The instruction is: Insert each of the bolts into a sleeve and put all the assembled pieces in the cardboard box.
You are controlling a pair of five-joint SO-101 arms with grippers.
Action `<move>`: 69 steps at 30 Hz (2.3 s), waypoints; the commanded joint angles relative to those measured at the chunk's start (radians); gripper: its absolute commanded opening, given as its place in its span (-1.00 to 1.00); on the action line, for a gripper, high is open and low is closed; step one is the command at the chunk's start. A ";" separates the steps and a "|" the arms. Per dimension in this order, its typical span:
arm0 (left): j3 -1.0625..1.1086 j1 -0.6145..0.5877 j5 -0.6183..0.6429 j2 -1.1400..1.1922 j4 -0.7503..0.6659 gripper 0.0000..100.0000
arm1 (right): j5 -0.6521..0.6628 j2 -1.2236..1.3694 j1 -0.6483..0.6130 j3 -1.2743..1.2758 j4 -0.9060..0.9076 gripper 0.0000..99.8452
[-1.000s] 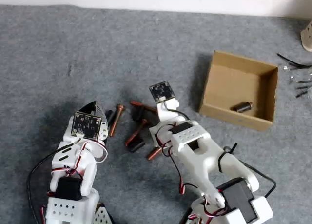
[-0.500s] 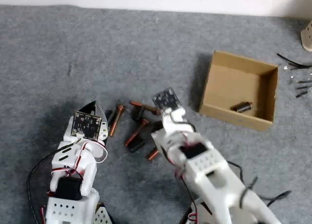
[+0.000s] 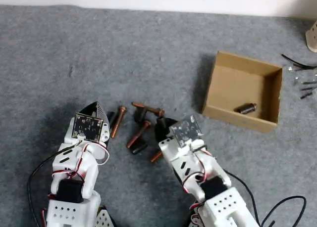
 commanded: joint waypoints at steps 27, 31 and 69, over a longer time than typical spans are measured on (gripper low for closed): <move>-0.550 0.140 0.003 1.314 -0.256 -0.91 | 0.008 -0.329 0.073 0.142 0.104 -0.99; -0.719 0.162 0.005 1.560 -0.190 -0.66 | 0.009 -0.329 0.074 0.142 0.104 -0.99; -1.078 0.096 0.006 1.863 0.196 -0.66 | 0.011 -0.331 0.074 0.143 0.102 -0.99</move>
